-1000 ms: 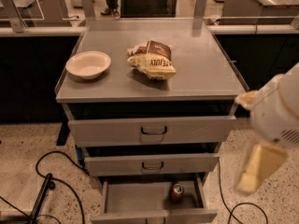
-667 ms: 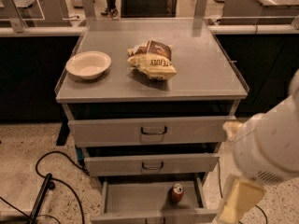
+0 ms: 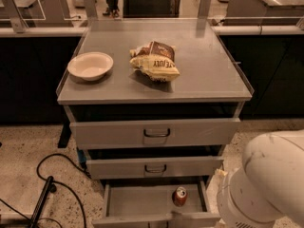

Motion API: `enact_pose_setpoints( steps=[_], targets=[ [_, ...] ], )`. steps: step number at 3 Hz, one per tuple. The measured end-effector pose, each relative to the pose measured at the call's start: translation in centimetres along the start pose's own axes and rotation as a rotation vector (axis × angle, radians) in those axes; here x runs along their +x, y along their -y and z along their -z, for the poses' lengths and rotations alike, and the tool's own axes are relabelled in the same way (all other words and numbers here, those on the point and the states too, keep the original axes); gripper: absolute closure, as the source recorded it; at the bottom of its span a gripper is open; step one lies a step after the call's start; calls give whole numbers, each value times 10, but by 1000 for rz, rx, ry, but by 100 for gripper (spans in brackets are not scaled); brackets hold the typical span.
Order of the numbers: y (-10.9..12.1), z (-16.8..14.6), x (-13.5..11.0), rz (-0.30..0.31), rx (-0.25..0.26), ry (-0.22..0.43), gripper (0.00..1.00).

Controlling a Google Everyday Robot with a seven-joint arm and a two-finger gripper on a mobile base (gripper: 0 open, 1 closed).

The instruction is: Pick coke can from bottom drawer and place on counter

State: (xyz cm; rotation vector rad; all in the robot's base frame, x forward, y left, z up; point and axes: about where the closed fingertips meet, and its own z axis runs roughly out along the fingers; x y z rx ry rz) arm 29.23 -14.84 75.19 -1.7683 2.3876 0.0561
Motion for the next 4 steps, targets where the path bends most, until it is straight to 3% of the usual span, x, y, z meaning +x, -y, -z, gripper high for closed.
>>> enact_pose_setpoints(
  steps=[2, 4],
  targets=[
    [11, -9, 9, -9, -3, 26, 0],
    [103, -57, 22, 18, 70, 59, 0]
  ],
)
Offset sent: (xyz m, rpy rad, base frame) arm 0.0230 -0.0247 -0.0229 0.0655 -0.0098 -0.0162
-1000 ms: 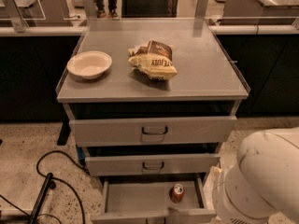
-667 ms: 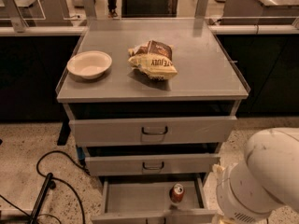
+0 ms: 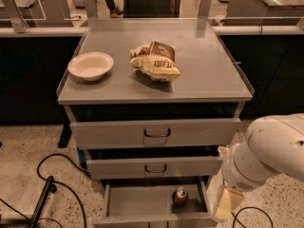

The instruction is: Pick coke can from bottom drawer and place on counter

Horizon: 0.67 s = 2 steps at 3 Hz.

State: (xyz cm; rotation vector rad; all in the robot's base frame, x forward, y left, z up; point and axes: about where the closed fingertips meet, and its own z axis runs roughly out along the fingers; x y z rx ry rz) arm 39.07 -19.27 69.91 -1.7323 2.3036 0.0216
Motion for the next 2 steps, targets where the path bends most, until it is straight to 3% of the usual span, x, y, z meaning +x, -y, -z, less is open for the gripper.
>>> enact_pose_setpoints(
  steps=[2],
  targets=[
    [-8, -17, 5, -19, -31, 16, 0]
  ],
)
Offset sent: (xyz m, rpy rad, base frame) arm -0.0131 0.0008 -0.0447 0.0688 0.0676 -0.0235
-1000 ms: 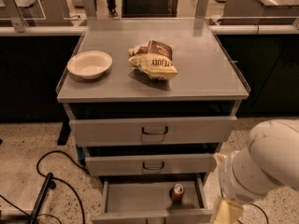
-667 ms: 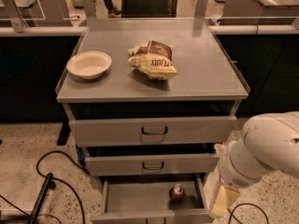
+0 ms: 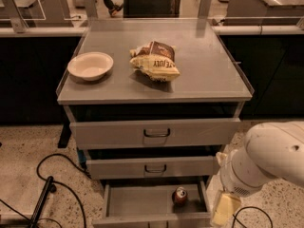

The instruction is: Pick coke can from bottom drawer and place on counter

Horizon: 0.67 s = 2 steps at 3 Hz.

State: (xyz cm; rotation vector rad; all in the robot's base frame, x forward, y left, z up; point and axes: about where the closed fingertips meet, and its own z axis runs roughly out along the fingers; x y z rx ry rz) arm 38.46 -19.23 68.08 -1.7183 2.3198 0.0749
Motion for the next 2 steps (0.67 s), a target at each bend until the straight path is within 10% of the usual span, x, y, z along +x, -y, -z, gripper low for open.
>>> enact_pose_setpoints(
  steps=[2],
  targets=[
    [-61, -154, 28, -101, -180, -35, 0]
  ],
)
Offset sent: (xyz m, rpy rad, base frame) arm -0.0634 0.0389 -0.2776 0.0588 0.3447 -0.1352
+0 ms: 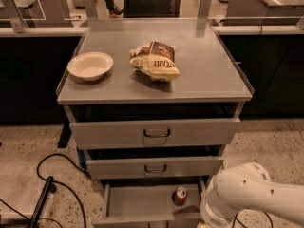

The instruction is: Pick coke can from bottom drawer and place on counter

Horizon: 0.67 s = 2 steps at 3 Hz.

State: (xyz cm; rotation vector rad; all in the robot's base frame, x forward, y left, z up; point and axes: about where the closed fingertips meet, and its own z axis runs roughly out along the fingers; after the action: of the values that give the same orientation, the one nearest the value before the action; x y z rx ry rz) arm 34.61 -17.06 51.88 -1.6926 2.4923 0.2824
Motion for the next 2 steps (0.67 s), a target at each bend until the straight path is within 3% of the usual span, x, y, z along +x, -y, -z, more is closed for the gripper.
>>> enact_pose_setpoints(
  steps=[1, 2],
  targets=[
    [2, -68, 9, -88, -65, -33, 0],
    [-4, -80, 11, -125, -91, -40, 0]
  ],
)
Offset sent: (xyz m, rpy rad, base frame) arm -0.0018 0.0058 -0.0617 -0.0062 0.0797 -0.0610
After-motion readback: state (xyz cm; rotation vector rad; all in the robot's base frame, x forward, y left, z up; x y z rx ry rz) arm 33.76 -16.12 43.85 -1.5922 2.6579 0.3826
